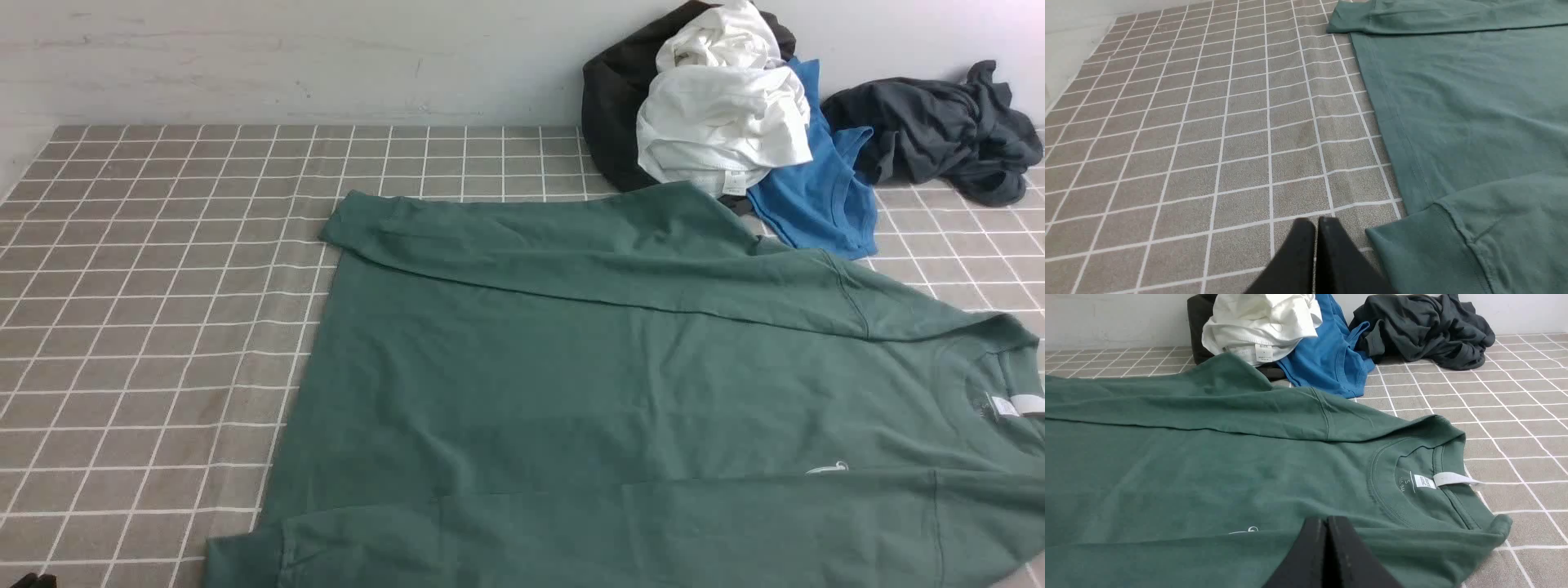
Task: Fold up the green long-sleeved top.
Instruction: Use the left arm to clamp the cuff closest to it
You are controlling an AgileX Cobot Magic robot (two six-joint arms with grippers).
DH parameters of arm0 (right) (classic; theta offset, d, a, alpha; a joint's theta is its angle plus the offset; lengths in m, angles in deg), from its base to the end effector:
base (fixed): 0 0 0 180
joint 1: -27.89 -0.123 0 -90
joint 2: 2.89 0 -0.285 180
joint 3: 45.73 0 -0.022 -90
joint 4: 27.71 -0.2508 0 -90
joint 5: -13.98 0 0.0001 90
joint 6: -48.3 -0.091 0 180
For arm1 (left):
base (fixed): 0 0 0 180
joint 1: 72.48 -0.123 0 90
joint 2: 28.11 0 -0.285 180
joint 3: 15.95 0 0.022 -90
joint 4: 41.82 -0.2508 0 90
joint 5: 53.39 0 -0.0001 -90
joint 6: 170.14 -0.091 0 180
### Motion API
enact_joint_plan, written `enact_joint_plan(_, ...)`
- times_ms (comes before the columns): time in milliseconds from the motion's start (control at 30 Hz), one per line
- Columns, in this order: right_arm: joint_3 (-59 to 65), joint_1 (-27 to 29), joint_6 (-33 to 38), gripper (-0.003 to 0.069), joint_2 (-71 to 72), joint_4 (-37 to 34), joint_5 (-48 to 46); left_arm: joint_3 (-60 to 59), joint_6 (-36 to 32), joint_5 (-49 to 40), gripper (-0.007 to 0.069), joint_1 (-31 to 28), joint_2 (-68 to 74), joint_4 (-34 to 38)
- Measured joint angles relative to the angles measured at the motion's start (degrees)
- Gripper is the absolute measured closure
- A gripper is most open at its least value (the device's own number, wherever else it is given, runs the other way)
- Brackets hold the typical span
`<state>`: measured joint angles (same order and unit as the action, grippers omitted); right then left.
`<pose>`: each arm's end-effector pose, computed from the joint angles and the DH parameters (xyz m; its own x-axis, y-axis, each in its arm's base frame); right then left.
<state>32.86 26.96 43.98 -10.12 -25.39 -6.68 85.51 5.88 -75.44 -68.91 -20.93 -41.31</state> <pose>0.0530 -0.0004 0.1732 -0.2833 0.0329 -0.9585 0.0081 0.9995 0.0319 0.0522 -0.0036 0.1714 -0.3000 0.0800 -0.9506 0.0840 0.9948 0.0572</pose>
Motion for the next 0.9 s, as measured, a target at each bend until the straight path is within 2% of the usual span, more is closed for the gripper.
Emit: enact_joint_plan(900,0.0,0.0,0.0,0.0673,0.0,0.0,0.0,0.0,-0.1,1.3,0.0632,0.0,0.0,0.0)
